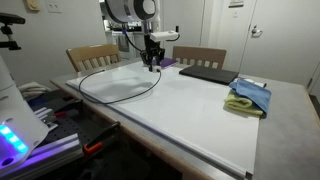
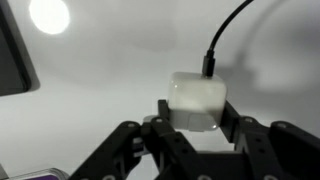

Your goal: Wind the black charging cable

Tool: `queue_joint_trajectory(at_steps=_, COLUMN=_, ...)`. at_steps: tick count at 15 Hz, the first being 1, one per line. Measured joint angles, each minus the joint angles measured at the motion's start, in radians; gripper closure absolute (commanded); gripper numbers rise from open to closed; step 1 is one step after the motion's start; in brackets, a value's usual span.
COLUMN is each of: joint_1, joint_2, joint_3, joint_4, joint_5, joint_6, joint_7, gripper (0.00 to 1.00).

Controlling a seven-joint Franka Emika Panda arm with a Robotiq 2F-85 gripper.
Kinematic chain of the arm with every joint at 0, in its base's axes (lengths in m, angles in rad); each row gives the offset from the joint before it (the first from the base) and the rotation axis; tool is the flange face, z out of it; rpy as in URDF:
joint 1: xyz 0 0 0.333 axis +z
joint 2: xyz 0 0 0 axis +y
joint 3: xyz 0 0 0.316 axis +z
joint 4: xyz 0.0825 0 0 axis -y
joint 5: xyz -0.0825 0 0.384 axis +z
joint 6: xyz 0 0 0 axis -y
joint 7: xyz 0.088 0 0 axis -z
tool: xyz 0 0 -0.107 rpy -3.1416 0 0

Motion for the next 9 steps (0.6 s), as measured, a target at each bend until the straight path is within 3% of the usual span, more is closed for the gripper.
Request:
queue_joint_trajectory(at_steps=5, joint_1=0.078, joint_2=0.099, joint_3=0.035, joint_4=0.123, joint_5=-0.045, joint_6=-0.044, joint_7=-0.074, gripper=0.73)
queue_joint_trajectory(at_steps=9, joint_1=0.100, joint_2=0.175, joint_3=0.076, joint_4=0.181, joint_5=-0.056, joint_6=-0.083, joint_7=-0.212, gripper=0.73)
